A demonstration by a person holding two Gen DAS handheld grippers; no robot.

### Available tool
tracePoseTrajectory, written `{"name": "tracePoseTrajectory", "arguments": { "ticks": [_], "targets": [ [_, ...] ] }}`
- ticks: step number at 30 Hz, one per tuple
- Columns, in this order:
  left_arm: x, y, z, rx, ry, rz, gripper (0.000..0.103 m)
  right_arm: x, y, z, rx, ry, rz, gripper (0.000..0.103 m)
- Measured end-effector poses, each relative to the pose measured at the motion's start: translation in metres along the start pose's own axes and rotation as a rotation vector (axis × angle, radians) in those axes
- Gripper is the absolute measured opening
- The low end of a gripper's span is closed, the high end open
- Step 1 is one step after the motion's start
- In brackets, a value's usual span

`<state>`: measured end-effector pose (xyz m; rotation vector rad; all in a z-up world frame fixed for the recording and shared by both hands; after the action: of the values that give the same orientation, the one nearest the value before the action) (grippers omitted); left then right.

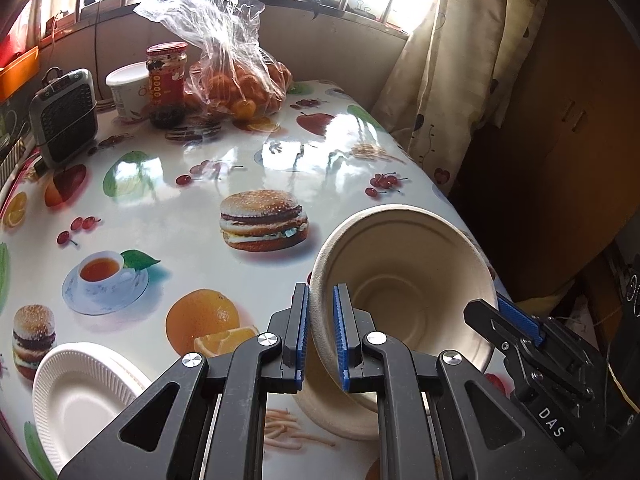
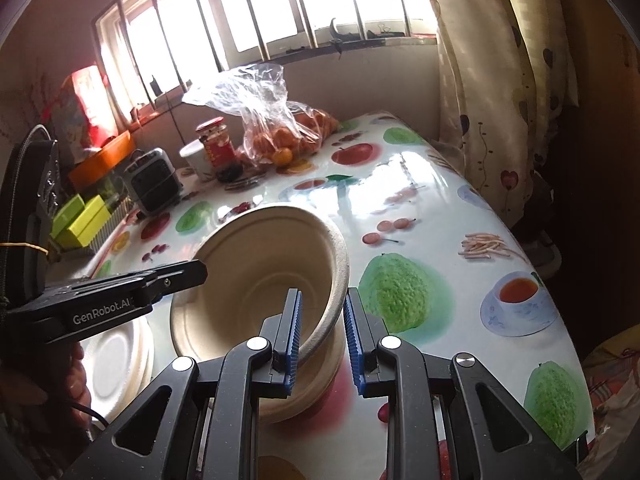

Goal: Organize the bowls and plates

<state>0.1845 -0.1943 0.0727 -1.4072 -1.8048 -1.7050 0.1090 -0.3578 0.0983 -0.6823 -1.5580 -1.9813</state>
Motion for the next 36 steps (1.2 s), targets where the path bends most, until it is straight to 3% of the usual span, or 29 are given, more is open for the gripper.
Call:
{"name": "tracePoseTrajectory", "arguments": {
  "ticks": [36],
  "targets": [
    [-0.009, -0.022, 0.015, 0.046, 0.002, 0.046, 0.013, -0.013, -0.021, 0.008, 0.011, 0.005, 0.05, 0.021]
  ]
}}
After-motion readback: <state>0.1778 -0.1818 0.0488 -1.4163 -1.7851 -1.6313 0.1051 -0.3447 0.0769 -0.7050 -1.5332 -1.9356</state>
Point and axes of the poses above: each gripper's, at about its wrist camera, not at the fingertips, and x roughly against the way its jaws point, z to its left, y to its top, the point moved 3 cm from there along -x, roughly the way its jaws point
